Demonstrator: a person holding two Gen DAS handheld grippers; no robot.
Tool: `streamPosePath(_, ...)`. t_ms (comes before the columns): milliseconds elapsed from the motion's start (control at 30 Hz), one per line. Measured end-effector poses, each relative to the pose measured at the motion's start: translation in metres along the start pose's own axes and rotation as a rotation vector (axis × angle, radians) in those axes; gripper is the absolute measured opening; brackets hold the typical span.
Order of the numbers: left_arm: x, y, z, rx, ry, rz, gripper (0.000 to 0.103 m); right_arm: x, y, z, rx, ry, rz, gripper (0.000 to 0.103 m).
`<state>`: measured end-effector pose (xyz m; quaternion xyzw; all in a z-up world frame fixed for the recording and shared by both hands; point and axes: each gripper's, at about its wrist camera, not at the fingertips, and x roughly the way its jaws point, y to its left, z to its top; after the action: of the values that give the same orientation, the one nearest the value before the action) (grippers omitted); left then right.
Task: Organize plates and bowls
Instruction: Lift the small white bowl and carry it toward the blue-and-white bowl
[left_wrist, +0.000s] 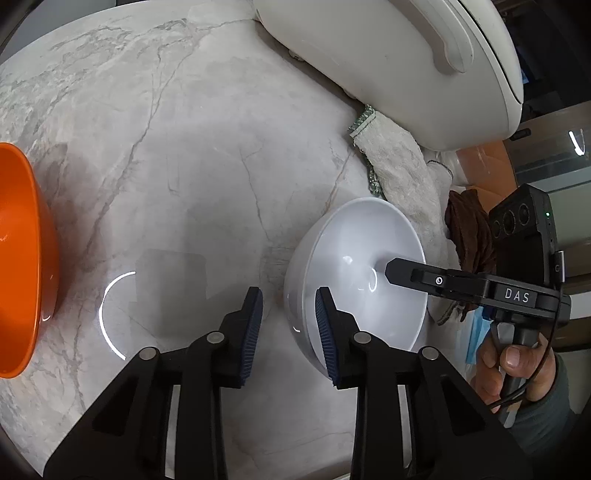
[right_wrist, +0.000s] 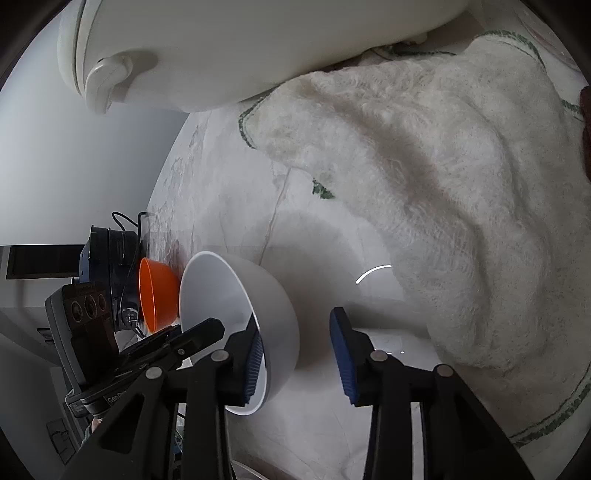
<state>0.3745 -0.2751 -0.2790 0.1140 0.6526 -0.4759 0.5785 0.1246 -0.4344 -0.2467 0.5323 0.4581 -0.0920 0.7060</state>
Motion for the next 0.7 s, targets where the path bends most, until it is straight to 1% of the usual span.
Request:
streamPosePath(33,0.001,0.001,0.0,-0.007,0.003,-0.007,0.026,0.001,0.0,0.0,-0.002,0.004,0.006,0.032)
streamPosePath(67,0.001,0.001,0.0,-0.01,0.004,-0.008,0.023,0.001,0.001,0.0,-0.004,0.007,0.012,0.029)
streamPosePath(133,0.003,0.0,0.001,-0.015,0.011,-0.021,0.02,0.002,0.002,0.001,-0.007,0.007,0.023,0.023)
streamPosePath(167,0.003,0.0,0.001,-0.014,0.011,-0.023,0.016,0.003,0.003,0.001,-0.011,0.007,0.027,0.02)
streamPosePath(200,0.004,-0.001,0.001,-0.012,0.013,-0.024,0.015,0.003,0.005,0.002,-0.016,0.007,0.023,0.02)
streamPosePath(500,0.002,-0.003,0.002,-0.021,0.01,-0.027,0.014,0.006,0.005,0.001,-0.008,0.017,0.037,0.02)
streamPosePath(700,-0.01,-0.001,-0.002,-0.027,-0.005,-0.024,0.014,0.005,0.015,0.0,-0.02,0.013,0.038,0.02)
